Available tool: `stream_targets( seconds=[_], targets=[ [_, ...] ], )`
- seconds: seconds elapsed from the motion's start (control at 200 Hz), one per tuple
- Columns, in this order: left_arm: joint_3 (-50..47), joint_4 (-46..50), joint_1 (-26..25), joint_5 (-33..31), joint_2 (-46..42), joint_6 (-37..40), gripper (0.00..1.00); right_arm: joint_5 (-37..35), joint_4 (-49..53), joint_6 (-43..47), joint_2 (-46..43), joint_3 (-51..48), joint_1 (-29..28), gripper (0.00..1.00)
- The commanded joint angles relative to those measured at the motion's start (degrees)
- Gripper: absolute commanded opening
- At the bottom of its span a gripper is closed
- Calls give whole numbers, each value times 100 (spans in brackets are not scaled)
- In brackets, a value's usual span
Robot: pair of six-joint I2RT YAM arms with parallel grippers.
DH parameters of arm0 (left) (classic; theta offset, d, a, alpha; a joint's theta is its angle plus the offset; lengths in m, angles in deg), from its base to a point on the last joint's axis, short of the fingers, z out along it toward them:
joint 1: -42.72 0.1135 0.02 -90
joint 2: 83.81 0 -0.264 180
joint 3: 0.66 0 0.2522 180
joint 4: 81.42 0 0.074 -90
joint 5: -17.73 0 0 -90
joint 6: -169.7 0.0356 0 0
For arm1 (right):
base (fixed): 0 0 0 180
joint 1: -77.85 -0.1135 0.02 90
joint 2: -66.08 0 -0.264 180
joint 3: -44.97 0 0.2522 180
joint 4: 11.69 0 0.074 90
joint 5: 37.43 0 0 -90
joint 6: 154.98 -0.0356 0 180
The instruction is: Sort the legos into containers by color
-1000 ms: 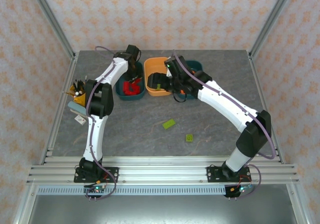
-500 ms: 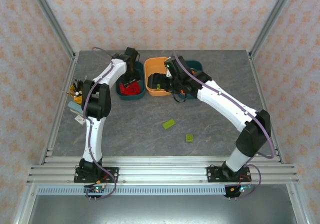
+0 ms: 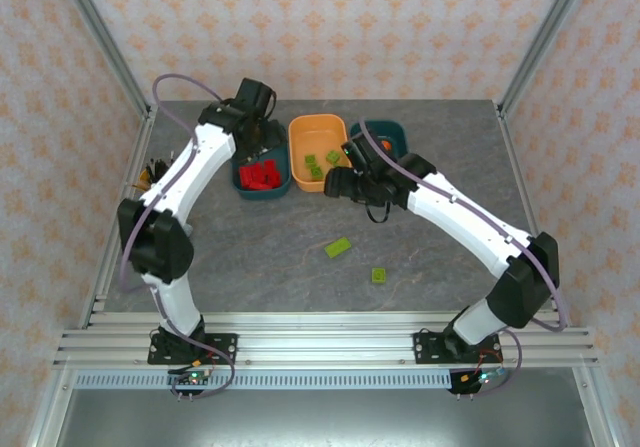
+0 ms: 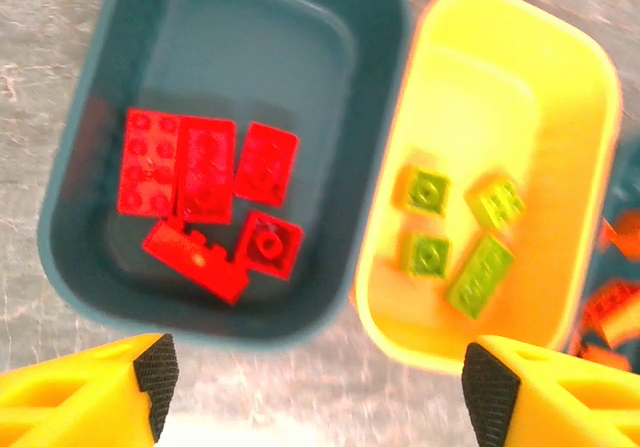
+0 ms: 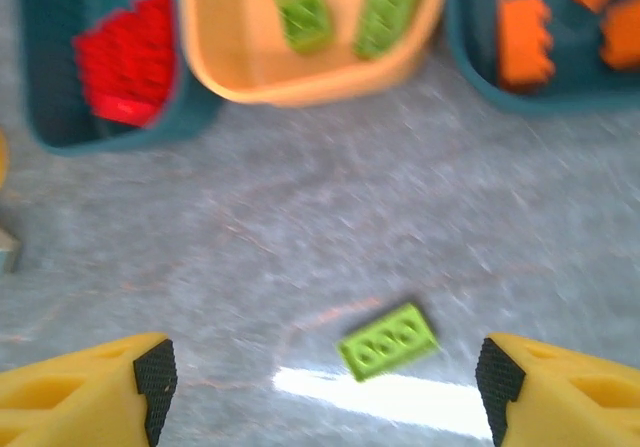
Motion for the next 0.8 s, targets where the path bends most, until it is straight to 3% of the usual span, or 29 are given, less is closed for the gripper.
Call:
stream_targets(
  seconds=[0.0, 0.19, 0.355, 0.55, 0.796],
  targets=[
    [-805, -142, -379, 48, -711, 327, 81, -319, 901, -921, 18, -253, -32, 78],
    [-2774, -596, -1053, 221, -2395, 314, 85, -128, 828, -2168, 701, -236, -328, 77],
    [-4050, -548, -1275, 345, -3709, 0, 91, 405, 439, -3447, 1351, -337, -377, 76],
    [-4560, -274, -1312, 449, -4627, -54, 91, 407, 279, -4321, 1819, -189, -536, 76],
    [-4632, -294, -1311, 716, -5161, 69, 91, 601, -233, -5127, 1995, -627, -537, 73]
  ],
)
